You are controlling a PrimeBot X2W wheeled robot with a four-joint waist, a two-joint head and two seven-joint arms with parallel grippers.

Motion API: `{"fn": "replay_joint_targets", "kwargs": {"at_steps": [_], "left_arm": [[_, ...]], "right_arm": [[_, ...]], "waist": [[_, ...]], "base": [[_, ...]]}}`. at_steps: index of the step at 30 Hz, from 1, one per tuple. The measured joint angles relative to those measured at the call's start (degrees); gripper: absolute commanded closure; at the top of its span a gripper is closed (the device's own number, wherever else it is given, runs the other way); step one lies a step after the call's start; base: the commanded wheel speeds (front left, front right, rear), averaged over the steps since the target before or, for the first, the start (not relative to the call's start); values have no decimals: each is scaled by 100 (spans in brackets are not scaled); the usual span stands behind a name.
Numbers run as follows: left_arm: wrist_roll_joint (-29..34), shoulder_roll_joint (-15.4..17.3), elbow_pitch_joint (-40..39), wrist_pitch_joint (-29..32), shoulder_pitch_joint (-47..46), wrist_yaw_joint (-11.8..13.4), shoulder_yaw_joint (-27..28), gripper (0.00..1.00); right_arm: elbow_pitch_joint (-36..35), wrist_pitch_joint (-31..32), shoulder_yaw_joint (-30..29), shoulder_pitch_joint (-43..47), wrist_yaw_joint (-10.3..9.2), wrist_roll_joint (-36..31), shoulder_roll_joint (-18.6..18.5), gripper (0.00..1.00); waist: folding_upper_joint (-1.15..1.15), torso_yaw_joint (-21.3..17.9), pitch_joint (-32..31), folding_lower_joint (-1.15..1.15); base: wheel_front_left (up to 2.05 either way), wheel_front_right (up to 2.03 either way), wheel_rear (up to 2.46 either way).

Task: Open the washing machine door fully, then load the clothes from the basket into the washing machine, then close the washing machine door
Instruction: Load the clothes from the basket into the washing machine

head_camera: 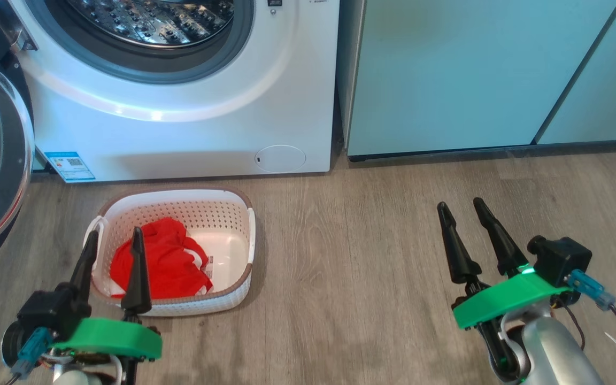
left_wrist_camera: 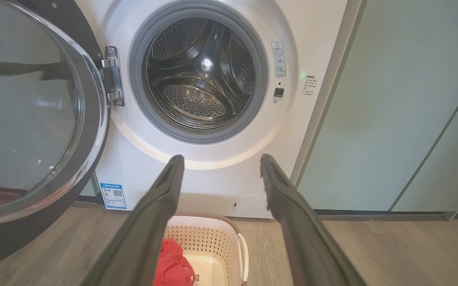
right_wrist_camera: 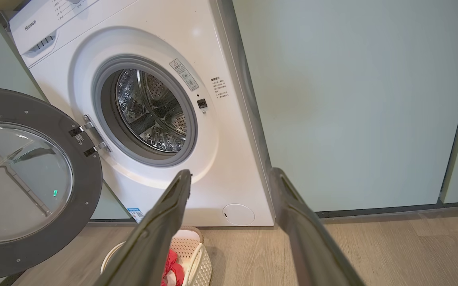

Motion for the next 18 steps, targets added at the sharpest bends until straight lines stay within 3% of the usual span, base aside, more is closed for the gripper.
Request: {"fn": "replay_joint_targets", "kwargs": {"at_steps": [9,18], "left_arm": [[-170,0,-34,0,-1,-58,9,0],[-210,1,-11,0,2,-58,52,0]], "right_arm": [[12,0,34,-1,0,0,0,0],[46,0,46,-2,0,0,-2,0]], "waist": [[0,7,-7,0],[0,39,24,0]], "base": [[5,-5,0],[117,-117,0]]}}
